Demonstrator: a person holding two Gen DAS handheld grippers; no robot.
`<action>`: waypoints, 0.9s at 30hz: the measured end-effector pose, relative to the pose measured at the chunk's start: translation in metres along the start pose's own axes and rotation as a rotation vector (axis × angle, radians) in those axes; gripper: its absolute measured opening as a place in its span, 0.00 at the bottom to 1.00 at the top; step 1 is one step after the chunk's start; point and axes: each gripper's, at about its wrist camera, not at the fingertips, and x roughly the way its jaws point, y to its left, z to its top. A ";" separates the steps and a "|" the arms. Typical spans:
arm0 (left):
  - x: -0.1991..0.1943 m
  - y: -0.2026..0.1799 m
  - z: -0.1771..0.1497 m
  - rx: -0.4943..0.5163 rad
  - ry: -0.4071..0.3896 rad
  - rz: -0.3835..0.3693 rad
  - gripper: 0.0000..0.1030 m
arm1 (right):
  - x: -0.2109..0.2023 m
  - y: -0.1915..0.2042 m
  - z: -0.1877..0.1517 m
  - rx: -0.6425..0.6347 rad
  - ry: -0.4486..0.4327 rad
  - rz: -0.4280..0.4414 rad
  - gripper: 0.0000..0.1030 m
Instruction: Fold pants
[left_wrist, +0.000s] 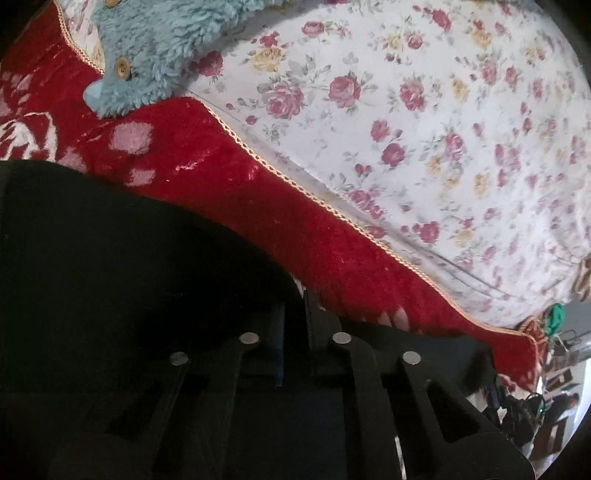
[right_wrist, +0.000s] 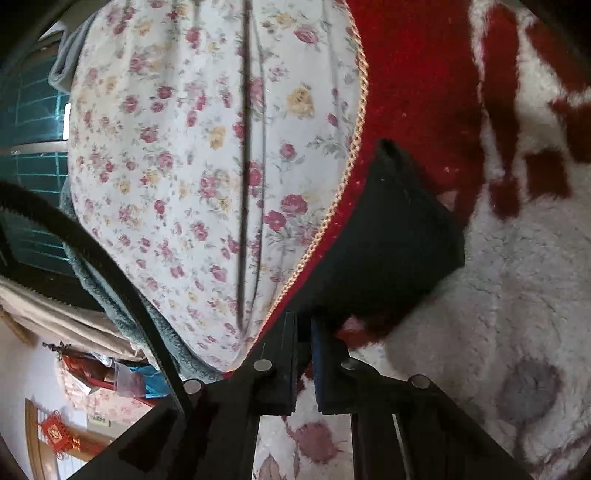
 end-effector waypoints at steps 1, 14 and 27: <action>-0.007 0.002 -0.001 0.003 -0.006 -0.020 0.05 | -0.004 0.002 -0.001 -0.006 -0.005 0.019 0.04; -0.057 -0.005 -0.016 0.038 -0.047 -0.071 0.05 | -0.036 0.008 -0.018 0.001 0.016 -0.107 0.62; -0.051 -0.008 -0.019 0.040 -0.049 -0.075 0.05 | 0.009 -0.001 0.008 0.037 -0.009 -0.086 0.07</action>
